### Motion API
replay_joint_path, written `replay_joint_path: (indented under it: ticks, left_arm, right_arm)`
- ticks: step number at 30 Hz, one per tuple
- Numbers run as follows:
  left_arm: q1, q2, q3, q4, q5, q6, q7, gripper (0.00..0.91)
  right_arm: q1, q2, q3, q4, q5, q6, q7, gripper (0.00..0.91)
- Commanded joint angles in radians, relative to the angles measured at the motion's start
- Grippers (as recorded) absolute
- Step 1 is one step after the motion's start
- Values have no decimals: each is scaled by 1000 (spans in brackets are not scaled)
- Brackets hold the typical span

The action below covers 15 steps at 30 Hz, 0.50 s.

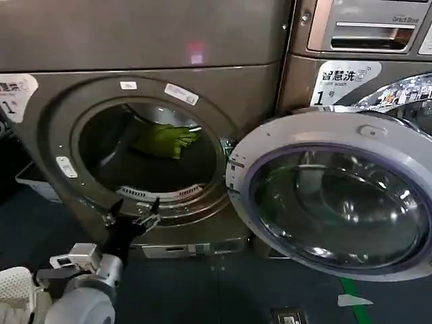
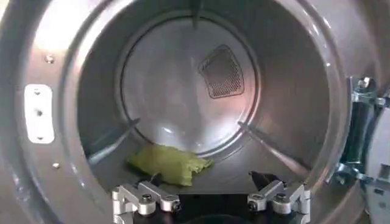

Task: Grasp the clothes from the dryer.

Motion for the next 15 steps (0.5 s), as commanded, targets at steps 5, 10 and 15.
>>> replay_joint_path:
  ticks: [5,10,15]
  left_arm:
    - [2,1,-1,-3,-1,1,0,907]
    - [2,-1,0,-3,0,0,1,907]
    - [3,-3,-1,-3,0,-1,1,907]
  right_arm:
    - [-1,1,3,1,2,1,-1,907]
    - [0,4,2,2,2,2,-2,907]
    - [1,4,2,1,2,3,-3,907]
